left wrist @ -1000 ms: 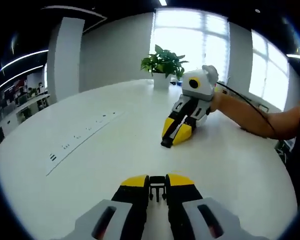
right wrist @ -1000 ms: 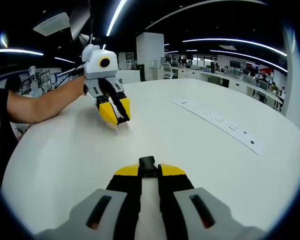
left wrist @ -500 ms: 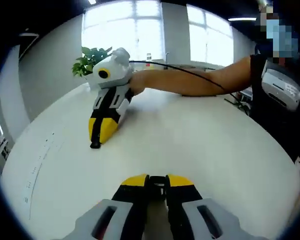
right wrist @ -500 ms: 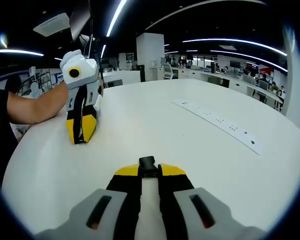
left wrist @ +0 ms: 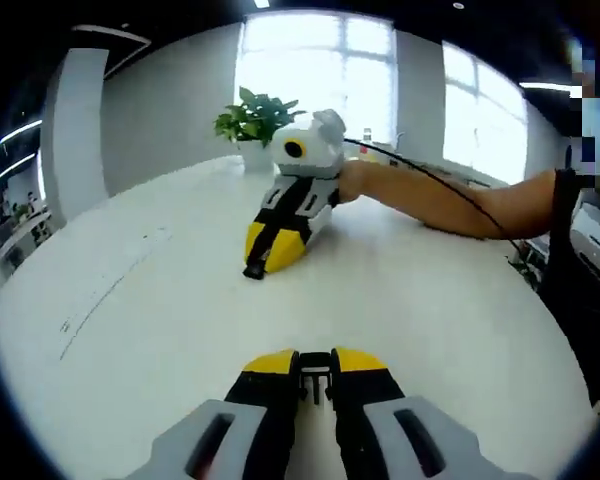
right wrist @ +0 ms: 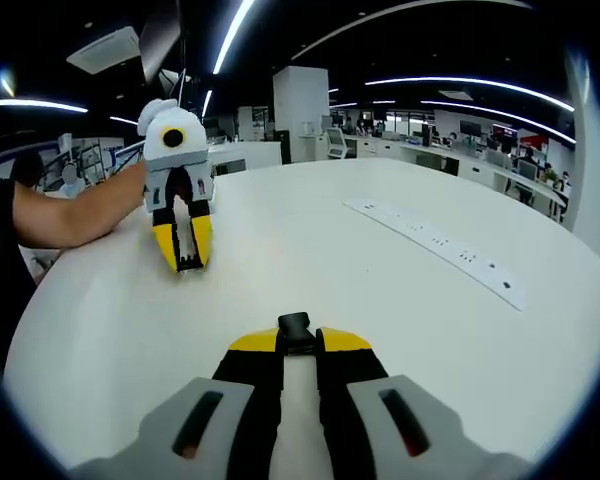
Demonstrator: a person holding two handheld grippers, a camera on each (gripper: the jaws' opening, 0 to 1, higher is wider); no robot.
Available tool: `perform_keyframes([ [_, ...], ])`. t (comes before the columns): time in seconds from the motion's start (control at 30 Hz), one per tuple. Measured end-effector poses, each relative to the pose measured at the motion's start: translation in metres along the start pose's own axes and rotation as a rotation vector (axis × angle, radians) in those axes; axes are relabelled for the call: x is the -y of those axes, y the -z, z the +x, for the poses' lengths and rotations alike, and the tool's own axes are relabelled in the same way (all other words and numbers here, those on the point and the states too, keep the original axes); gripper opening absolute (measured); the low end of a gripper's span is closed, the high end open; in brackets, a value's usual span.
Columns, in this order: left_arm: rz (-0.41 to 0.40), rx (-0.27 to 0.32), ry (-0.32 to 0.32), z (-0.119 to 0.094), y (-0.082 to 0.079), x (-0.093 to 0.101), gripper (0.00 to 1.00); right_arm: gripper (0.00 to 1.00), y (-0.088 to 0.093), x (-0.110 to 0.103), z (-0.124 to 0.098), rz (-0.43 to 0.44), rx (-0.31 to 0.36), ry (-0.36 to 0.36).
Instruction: Snap the two parts of the plastic buckle together until the buckle closes and remains connected.
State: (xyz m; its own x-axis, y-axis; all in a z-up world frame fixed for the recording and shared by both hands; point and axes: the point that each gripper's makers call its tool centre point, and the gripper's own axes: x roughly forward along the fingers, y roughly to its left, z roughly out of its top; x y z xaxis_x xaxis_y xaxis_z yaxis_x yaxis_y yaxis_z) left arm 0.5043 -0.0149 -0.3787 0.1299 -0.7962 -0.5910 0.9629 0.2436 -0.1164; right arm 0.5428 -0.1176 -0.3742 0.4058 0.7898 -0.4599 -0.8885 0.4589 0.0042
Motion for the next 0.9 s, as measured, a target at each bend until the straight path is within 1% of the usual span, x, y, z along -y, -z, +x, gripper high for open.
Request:
perform_keyframes([
  [0.03,-0.065,-0.024,-0.072,-0.003,0.005,-0.01,0.11,0.11,0.0,0.0,0.0,0.0,0.001,0.0],
  [0.07,-0.121,0.013,-0.07,-0.005,0.001,-0.007,0.11,0.11,-0.001,-0.001,0.0,-0.001,0.001,0.0],
  [0.1,-0.236,0.013,-0.13,-0.009,0.003,-0.014,0.11,0.11,-0.001,-0.001,0.0,-0.002,0.0,0.0],
  [0.13,-0.231,0.034,-0.234,-0.016,0.002,-0.028,0.11,0.11,-0.001,-0.001,0.001,-0.003,-0.001,-0.001],
  [0.17,-0.249,0.051,-0.306,-0.024,0.002,-0.032,0.11,0.12,-0.001,-0.001,0.001,-0.005,-0.002,-0.001],
  [0.2,-0.339,0.056,-0.342,-0.031,0.007,-0.031,0.11,0.12,-0.001,-0.001,0.001,-0.006,-0.003,-0.001],
  [0.23,-0.381,0.085,-0.42,-0.045,0.009,-0.037,0.11,0.12,-0.001,-0.002,0.001,-0.006,-0.003,-0.001],
  [0.27,-0.405,0.092,-0.494,-0.057,0.015,-0.041,0.11,0.12,-0.001,-0.001,0.001,-0.005,-0.001,-0.001],
  [0.3,-0.432,0.107,-0.538,-0.067,0.022,-0.034,0.11,0.12,-0.001,-0.001,0.001,-0.004,0.0,-0.001],
  [0.33,-0.451,0.119,-0.579,-0.076,0.027,-0.032,0.11,0.12,-0.001,0.0,0.001,-0.003,0.001,-0.001],
  [0.37,-0.457,0.102,-0.606,-0.082,0.027,-0.043,0.11,0.11,-0.002,0.0,0.001,-0.003,0.002,-0.001],
  [0.4,-0.45,0.072,-0.667,-0.09,0.033,-0.048,0.11,0.11,-0.002,-0.001,0.001,-0.003,0.002,-0.001],
  [0.43,-0.423,0.006,-0.77,-0.103,0.047,-0.05,0.11,0.11,-0.002,-0.002,0.001,-0.003,0.002,-0.001],
  [0.5,-0.493,0.009,-0.848,-0.113,0.061,-0.051,0.11,0.12,-0.002,-0.002,0.002,-0.007,0.001,0.001],
  [0.53,-0.539,0.022,-0.872,-0.116,0.067,-0.05,0.11,0.12,-0.002,-0.004,0.003,-0.008,0.0,0.0],
  [0.57,-0.594,0.055,-0.884,-0.119,0.071,-0.052,0.11,0.12,-0.002,-0.005,0.003,-0.009,-0.002,-0.003],
  [0.6,-0.616,0.069,-0.896,-0.121,0.074,-0.051,0.11,0.12,-0.003,-0.005,0.004,-0.011,-0.004,-0.003],
  [0.67,-0.611,0.075,-0.913,-0.121,0.075,-0.049,0.11,0.12,-0.003,-0.006,0.006,-0.017,-0.005,-0.007],
  [0.8,-0.646,0.086,-0.879,-0.109,0.069,-0.044,0.11,0.12,-0.003,-0.008,0.007,-0.023,-0.01,-0.007],
  [0.9,-0.645,0.1,-0.863,-0.095,0.06,-0.034,0.11,0.12,-0.004,-0.004,0.009,-0.02,-0.006,-0.009],
])
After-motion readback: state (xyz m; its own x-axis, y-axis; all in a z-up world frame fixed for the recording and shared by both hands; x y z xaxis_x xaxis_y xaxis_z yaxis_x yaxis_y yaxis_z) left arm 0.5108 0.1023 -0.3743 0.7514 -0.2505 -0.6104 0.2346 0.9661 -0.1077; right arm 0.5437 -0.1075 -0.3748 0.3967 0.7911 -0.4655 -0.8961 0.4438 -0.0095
